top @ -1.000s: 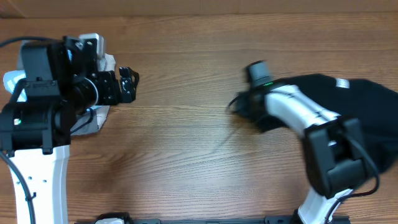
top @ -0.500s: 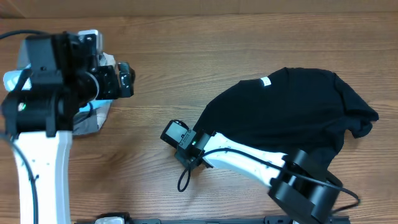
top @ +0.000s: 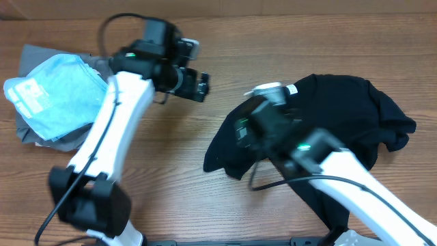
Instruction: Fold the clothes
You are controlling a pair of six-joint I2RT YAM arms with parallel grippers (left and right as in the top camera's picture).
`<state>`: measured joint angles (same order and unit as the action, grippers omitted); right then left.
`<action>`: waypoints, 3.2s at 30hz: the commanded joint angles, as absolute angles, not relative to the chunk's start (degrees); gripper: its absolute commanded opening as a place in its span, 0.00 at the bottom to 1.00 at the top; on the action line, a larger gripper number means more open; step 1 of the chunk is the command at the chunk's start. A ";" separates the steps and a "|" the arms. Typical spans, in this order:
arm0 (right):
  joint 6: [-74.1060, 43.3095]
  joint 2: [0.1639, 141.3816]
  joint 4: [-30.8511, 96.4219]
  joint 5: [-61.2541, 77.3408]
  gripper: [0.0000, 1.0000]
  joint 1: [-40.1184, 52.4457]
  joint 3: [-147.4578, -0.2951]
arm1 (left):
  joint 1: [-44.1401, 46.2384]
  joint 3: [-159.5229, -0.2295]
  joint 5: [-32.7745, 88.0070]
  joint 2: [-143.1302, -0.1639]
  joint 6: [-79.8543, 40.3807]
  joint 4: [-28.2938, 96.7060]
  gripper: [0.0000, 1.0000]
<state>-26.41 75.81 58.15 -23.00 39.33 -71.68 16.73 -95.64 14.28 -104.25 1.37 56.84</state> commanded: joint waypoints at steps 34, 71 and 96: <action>-36.51 68.86 66.70 -14.04 1.00 9.56 -72.71 | 21.61 -96.71 -12.40 -128.66 -6.94 50.63 0.04; -7.88 91.18 44.77 25.10 0.75 -4.58 -61.82 | 4.25 -111.66 -2.13 -128.46 -8.95 67.68 0.04; -21.06 94.32 54.35 13.10 0.53 -12.64 -57.84 | 4.89 -122.52 4.93 -128.46 -8.78 76.75 0.11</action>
